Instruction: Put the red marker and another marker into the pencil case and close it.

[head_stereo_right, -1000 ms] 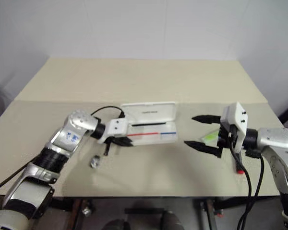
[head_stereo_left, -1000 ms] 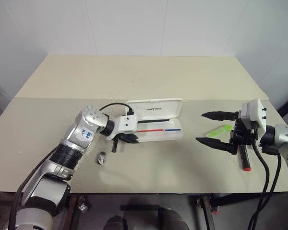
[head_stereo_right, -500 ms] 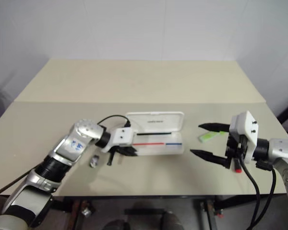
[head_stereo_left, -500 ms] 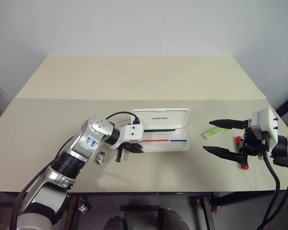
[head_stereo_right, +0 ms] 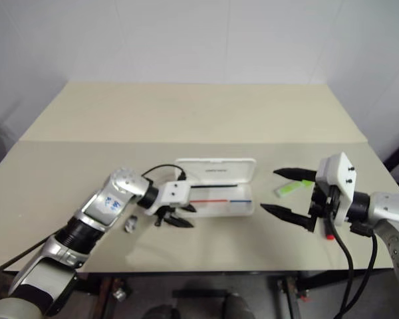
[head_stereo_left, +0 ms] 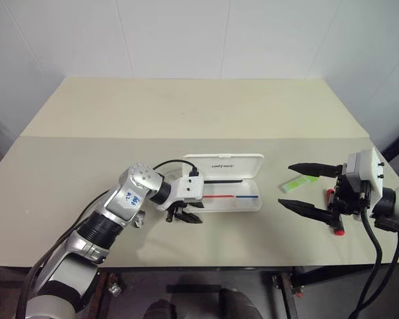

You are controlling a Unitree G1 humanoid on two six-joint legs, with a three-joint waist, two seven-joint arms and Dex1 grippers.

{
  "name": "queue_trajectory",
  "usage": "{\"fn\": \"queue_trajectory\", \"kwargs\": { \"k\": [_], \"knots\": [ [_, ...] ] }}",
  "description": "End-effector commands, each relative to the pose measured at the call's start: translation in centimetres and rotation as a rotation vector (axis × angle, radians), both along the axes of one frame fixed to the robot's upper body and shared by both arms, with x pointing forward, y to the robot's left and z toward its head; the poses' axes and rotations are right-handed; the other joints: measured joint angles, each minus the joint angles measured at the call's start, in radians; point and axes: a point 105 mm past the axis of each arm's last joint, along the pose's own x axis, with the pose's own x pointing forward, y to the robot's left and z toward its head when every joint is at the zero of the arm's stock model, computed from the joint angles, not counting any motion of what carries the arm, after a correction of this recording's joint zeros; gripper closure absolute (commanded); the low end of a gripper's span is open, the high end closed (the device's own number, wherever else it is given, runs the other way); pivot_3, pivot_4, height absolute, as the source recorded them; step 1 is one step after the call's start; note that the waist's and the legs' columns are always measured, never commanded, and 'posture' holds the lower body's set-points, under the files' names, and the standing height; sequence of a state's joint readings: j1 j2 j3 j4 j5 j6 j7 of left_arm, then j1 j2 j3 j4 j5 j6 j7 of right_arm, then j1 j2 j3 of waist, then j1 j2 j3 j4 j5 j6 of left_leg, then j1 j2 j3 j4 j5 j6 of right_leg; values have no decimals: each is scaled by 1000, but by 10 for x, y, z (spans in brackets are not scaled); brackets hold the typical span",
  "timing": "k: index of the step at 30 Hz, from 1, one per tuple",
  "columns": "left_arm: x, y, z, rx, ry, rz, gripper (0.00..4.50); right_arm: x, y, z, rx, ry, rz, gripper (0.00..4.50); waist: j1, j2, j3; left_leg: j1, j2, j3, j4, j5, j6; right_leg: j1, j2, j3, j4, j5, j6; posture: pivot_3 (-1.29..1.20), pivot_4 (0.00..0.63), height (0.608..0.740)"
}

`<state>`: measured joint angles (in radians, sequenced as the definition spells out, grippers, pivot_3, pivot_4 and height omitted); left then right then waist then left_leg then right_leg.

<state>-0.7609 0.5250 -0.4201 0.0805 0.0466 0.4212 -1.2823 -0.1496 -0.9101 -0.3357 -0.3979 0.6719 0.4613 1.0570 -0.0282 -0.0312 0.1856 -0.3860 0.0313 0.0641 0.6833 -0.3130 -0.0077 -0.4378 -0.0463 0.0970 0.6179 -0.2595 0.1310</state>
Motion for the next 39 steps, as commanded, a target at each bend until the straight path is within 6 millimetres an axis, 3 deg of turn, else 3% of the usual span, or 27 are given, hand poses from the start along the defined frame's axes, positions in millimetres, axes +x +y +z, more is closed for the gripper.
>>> {"fn": "queue_trajectory", "kwargs": {
  "k": [1,5,13,18,22,25,30,33,39],
  "knots": [
    [-7,-4,19,-35,-43,-50,2474,-3,7,8,8,-39,34,0,0,0,0,0,0,0,0,0,0,0,0,0,0,0,0,0,150,740],
    [-8,-2,33,-71,-55,-42,2474,-1,8,7,12,-29,39,0,0,0,0,0,0,0,0,0,0,0,0,0,0,0,0,0,150,740],
    [3,11,60,-225,-159,-38,42,14,-9,-8,-37,101,-106,0,1,0,0,0,0,0,0,0,0,0,0,0,0,0,0,0,150,740],
    [-1,28,82,-413,-163,-98,42,29,-35,-12,-38,210,-348,0,0,0,0,0,0,0,0,0,0,-1,0,0,0,0,0,0,150,740],
    [-11,44,93,-494,-55,-125,42,33,-55,-8,-45,250,-517,0,0,0,0,-1,0,0,0,0,0,-2,0,0,1,0,-1,0,150,740],
    [-16,53,108,-561,-17,-136,42,39,-91,-10,-91,303,-788,0,-2,0,0,-1,0,0,0,0,0,-3,-1,1,1,0,-1,0,150,740],
    [-15,58,116,-519,-30,-138,42,33,-116,-17,-144,393,-965,0,1,0,0,-2,0,0,0,0,0,-3,0,0,0,-1,-1,0,150,740],
    [-8,61,112,-394,-87,-128,42,28,-129,-24,-112,472,-1058,0,0,0,0,-3,0,1,0,0,0,-3,0,0,-1,0,-1,0,150,740],
    [2,66,110,-269,-128,-77,42,22,-130,-39,-49,596,-1117,0,-3,0,0,-3,0,1,-1,0,0,-3,0,0,-1,0,-1,0,150,740]
  ]
}}
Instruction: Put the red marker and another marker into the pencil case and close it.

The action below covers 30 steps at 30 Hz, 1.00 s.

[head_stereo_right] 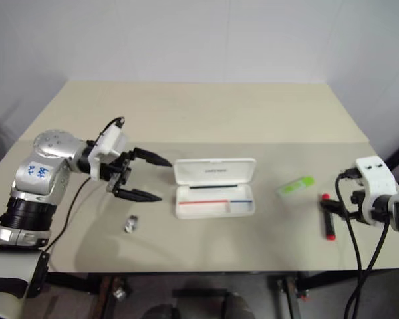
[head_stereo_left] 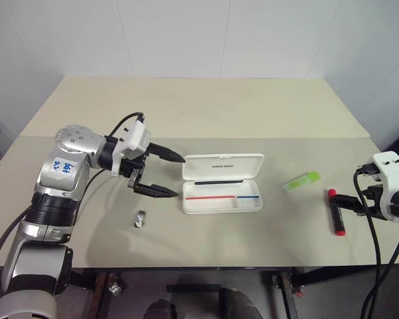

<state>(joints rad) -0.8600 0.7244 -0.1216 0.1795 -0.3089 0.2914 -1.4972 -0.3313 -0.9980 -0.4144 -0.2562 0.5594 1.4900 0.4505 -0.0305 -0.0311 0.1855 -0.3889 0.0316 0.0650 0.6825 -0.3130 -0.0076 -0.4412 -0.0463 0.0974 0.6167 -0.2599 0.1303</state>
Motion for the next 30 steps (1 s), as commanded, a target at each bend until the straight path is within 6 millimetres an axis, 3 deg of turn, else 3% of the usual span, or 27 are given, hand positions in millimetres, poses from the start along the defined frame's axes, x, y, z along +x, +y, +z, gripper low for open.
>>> {"fn": "queue_trajectory", "kwargs": {
  "k": [1,7,18,21,30],
  "knots": [
    [2,4,10,39,-55,16,42,-3,-2,4,31,-14,-58,0,0,0,0,0,0,0,0,0,0,0,0,0,0,0,0,0,150,740],
    [0,5,10,51,-51,22,42,-1,1,-15,77,21,-87,0,0,0,0,-1,0,0,0,0,0,-1,0,0,1,0,0,0,150,740],
    [-4,10,14,53,-73,46,42,15,-9,-34,114,94,-129,0,-2,0,0,-1,0,0,0,0,0,-1,0,0,0,0,0,0,150,740],
    [-7,9,14,48,-75,45,0,20,-18,-38,94,106,-145,604,-4,0,0,-1,0,1,0,0,0,-1,0,0,0,0,0,0,150,740],
    [-11,14,16,46,-80,72,0,23,-12,-48,128,151,-126,3812,-13,-1,0,-1,0,1,0,0,0,-1,1,0,1,0,0,0,150,740]
  ]
}}
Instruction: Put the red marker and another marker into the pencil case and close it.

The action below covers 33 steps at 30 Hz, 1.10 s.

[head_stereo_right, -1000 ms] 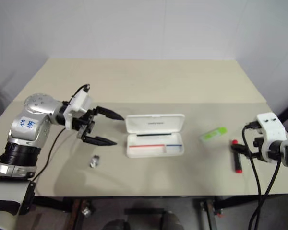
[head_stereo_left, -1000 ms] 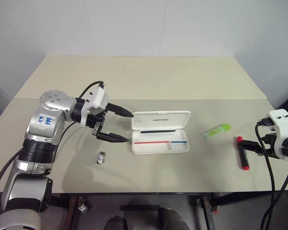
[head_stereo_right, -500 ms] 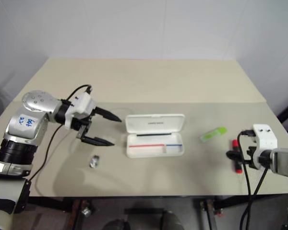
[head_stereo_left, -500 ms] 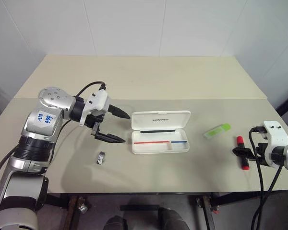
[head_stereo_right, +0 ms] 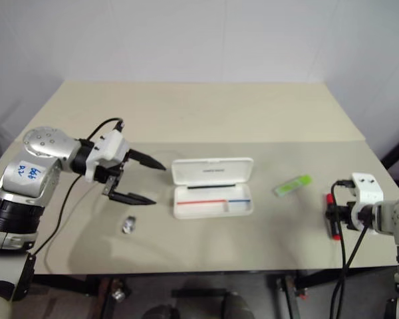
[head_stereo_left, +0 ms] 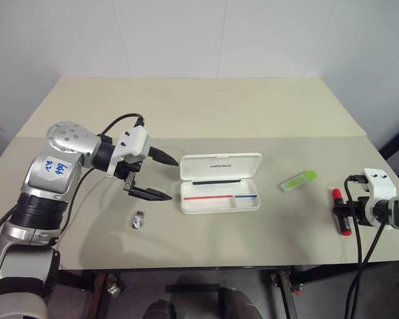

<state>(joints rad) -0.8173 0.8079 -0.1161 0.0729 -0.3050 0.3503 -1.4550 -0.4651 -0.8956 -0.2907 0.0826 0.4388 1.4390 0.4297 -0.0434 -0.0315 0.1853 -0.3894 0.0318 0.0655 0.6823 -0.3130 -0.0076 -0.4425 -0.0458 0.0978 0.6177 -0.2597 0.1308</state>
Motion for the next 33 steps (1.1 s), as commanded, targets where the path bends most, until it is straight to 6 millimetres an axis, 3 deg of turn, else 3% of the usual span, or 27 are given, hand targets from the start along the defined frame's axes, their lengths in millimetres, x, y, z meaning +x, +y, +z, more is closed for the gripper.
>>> {"fn": "queue_trajectory", "kwargs": {
  "k": [1,7,10,11,16,18,23,27,33],
  "knots": [
    [-4,3,14,-16,-57,0,0,2,5,0,15,6,16,3927,-2,0,0,0,0,0,0,0,0,0,0,0,0,0,0,0,150,740],
    [-2,4,12,-9,-70,4,0,8,1,6,-38,-31,26,3928,-14,0,0,0,0,0,0,0,0,0,0,0,0,0,0,0,150,740],
    [1,5,10,-18,-71,12,0,13,-12,22,-125,-102,21,3928,-16,0,0,0,0,1,0,0,0,0,0,1,0,1,1,0,150,740],
    [3,6,8,-25,-69,19,0,18,-18,37,-177,-182,42,3928,-16,0,0,0,0,1,0,0,0,0,0,2,0,1,1,0,150,740],
    [10,12,0,-52,-53,49,0,22,-19,73,-293,-386,178,3928,-12,2,1,0,-1,2,-1,0,0,0,0,2,-2,1,2,0,150,740],
    [14,20,-5,-52,-50,69,0,19,-7,79,-313,-439,291,3928,-11,2,1,-1,0,2,-2,0,0,0,0,1,-4,1,2,0,150,740],
    [22,36,-14,-55,-51,115,0,12,46,99,-322,-601,629,3928,-14,2,1,-1,0,3,-1,0,0,0,0,2,-5,2,4,0,150,740],
    [23,45,-21,-44,-57,139,0,-11,94,94,-313,-621,1041,3928,-10,2,1,-1,0,3,-1,0,0,0,0,2,-5,2,4,0,150,740],
    [17,50,-25,-46,-64,163,0,-36,139,82,-196,-554,1372,3928,-9,1,1,-1,0,3,0,0,0,0,-1,2,-4,2,4,0,150,740]
  ]
}}
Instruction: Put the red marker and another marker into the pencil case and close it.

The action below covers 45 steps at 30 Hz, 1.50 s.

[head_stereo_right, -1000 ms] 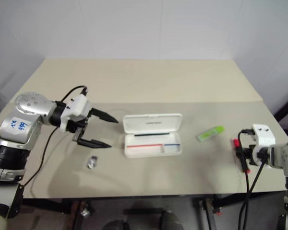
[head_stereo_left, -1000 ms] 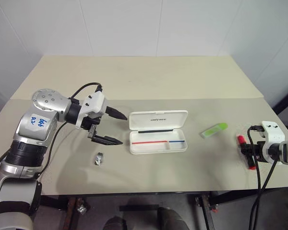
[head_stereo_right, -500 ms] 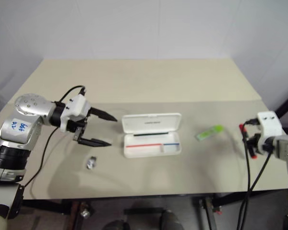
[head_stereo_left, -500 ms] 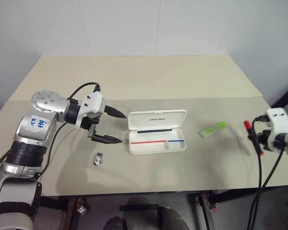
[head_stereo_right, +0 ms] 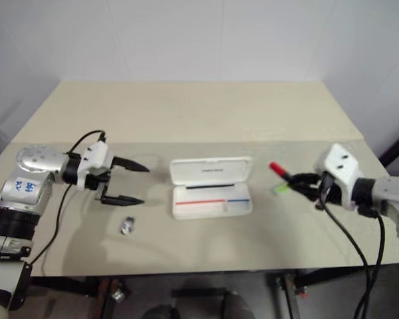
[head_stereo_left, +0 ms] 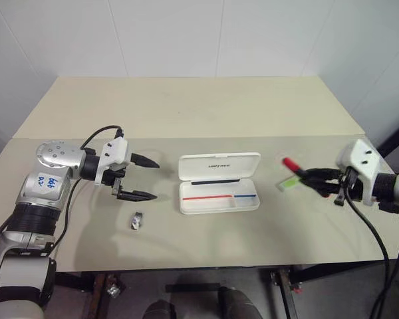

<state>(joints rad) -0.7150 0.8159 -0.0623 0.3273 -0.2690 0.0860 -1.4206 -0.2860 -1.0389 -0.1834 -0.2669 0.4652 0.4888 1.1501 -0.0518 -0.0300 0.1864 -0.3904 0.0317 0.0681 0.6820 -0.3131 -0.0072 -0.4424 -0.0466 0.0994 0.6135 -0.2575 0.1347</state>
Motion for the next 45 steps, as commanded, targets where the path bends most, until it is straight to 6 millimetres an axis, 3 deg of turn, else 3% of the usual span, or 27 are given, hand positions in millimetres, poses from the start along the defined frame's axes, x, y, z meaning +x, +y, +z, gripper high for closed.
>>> {"fn": "queue_trajectory", "kwargs": {
  "k": [1,12,23,31,45],
  "knots": [
    [-4,5,11,-4,-52,19,0,-12,18,2,-76,1,161,3928,0,0,0,0,0,0,0,0,0,0,0,0,0,0,0,0,150,740],
    [-13,-6,6,-30,-56,65,0,42,69,-11,-157,-90,238,3928,-3,0,0,2,1,0,1,0,-1,-1,1,-1,7,-1,-3,0,150,740],
    [-21,-20,2,-65,-47,95,0,63,129,-31,-197,-153,395,3928,-5,0,0,1,1,0,1,0,-1,-1,0,-1,9,-1,-3,0,150,740],
    [-25,-21,1,-76,-42,114,0,70,144,-34,-217,-216,443,3928,-7,0,0,1,1,0,1,0,-1,-1,0,-1,9,-1,-3,0,150,740],
    [-26,-23,3,-86,-47,119,0,85,145,-36,-248,-280,432,3928,-11,0,0,1,1,0,1,1,-1,-1,0,-1,10,-1,-3,0,150,740]
  ]
}}
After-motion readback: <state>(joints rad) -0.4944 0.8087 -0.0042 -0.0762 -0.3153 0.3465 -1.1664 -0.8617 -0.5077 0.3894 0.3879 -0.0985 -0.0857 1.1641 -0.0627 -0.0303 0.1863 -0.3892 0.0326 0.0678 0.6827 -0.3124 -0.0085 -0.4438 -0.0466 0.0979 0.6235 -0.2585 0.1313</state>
